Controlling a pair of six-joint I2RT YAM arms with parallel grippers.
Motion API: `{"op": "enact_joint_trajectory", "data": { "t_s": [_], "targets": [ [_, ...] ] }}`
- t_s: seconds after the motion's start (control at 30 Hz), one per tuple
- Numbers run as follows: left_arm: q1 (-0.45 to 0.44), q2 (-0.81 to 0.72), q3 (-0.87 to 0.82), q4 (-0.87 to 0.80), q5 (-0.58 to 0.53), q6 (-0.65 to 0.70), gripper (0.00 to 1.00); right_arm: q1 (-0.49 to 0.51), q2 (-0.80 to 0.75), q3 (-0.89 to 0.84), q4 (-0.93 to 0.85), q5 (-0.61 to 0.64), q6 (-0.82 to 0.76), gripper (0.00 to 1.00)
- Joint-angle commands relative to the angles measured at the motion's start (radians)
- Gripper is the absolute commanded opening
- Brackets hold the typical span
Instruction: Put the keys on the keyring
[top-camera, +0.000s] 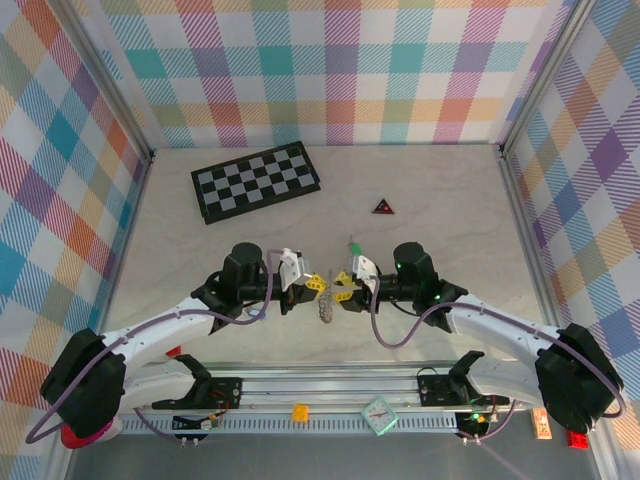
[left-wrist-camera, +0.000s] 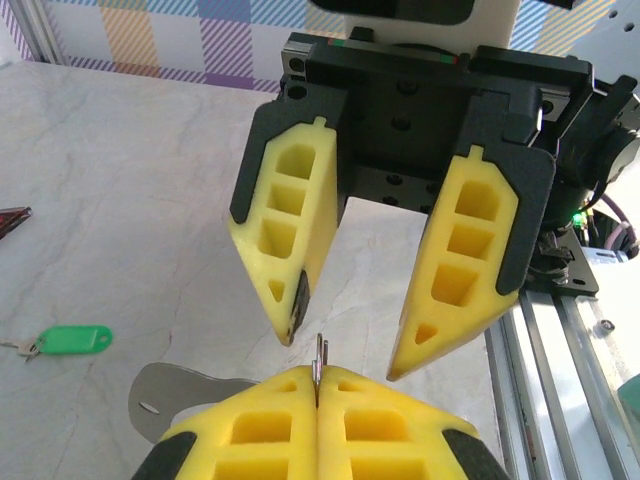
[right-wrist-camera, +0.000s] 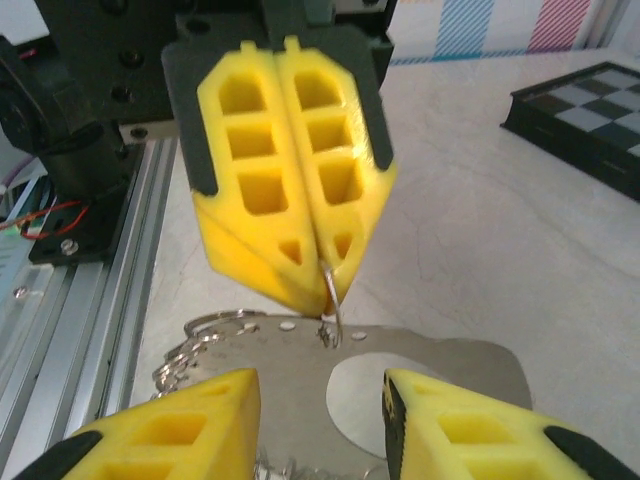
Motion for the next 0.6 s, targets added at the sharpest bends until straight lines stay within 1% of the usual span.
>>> {"op": "enact_joint_trajectory", "data": {
  "t_s": [0.0,0.17,0.3,0.5,0.57],
  "targets": [
    [-0.01,-0.019,-0.01,0.101,0.045,-0.026,0.0,-0.004,0.012,-0.012,0.136,-0.002,0.051,0.34],
    [-0.01,-0.02,-0.011,0.104,0.051,-0.027,0.0,-0.003,0.035,0.006,0.135,-0.024,0.051,0.29],
    [-0.01,-0.018,-0.012,0.106,0.052,-0.031,0.0,-0.004,0.051,0.012,0.164,-0.07,0.071,0.22],
    [-0.012,-0.022,-0.013,0.109,0.049,-0.033,0.0,-0.003,0.062,0.02,0.18,-0.096,0.082,0.09],
    [-0.012,-0.021,-0.013,0.108,0.046,-0.034,0.0,-0.003,0.065,0.026,0.173,-0.103,0.08,0.04]
  ]
}}
